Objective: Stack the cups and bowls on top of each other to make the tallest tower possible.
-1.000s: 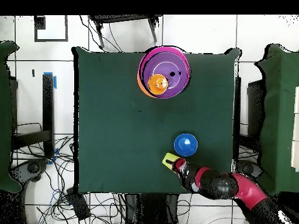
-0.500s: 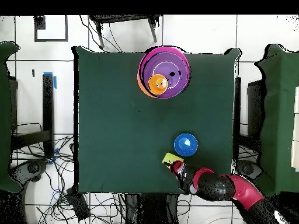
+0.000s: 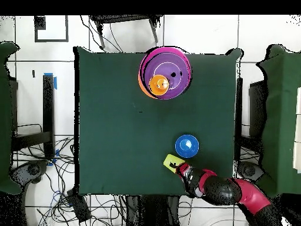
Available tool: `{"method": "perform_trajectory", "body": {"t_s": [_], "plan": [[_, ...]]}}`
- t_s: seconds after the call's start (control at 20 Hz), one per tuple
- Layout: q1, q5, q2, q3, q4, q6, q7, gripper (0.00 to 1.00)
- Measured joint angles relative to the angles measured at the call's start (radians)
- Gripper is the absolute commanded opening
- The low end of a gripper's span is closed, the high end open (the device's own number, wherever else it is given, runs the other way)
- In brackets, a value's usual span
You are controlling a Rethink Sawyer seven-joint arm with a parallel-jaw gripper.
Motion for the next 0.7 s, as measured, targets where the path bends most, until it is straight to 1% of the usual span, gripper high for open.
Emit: {"method": "perform_trajectory", "body": {"t_s": [0.3, 0.7], "plan": [[-0.002, 0.000, -0.037, 0.001, 0.000, 0.000, 0.000, 1.00], [-0.002, 0.000, -0.030, 0.001, -0.002, 0.000, 0.000, 1.00]]}}
